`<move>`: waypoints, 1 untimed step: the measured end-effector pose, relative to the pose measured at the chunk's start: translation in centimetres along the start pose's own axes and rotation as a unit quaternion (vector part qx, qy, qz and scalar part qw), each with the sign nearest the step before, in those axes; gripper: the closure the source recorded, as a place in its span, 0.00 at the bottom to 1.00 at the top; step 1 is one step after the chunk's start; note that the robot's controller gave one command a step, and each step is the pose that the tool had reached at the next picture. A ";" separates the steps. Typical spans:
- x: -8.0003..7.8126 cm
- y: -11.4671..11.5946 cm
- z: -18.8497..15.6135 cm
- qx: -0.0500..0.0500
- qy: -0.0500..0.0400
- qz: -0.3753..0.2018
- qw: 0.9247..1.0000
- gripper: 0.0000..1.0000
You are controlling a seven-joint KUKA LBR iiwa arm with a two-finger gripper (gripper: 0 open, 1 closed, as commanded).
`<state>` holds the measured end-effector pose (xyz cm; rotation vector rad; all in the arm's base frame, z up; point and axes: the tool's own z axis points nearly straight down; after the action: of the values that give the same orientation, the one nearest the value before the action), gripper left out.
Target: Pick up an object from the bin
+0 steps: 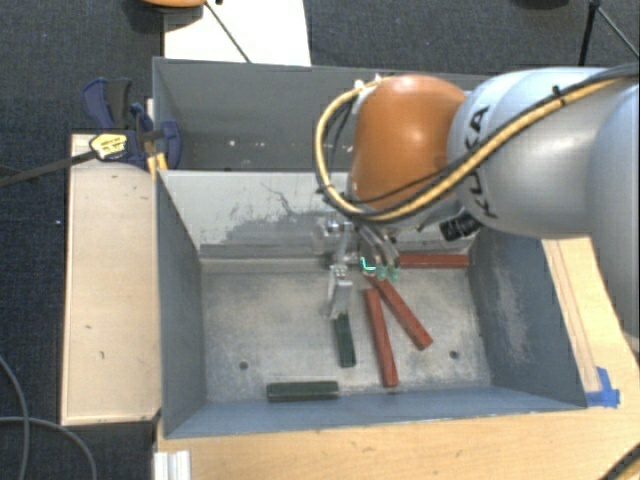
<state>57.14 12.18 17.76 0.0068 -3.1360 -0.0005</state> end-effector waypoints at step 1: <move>-0.2 -0.1 -0.5 0.000 -0.004 0.001 1.000 0.00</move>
Offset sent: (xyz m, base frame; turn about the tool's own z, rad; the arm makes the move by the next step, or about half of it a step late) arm 0.0187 -0.0650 -0.0990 -0.3478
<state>57.31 12.12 18.22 0.0028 -3.1437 -0.0019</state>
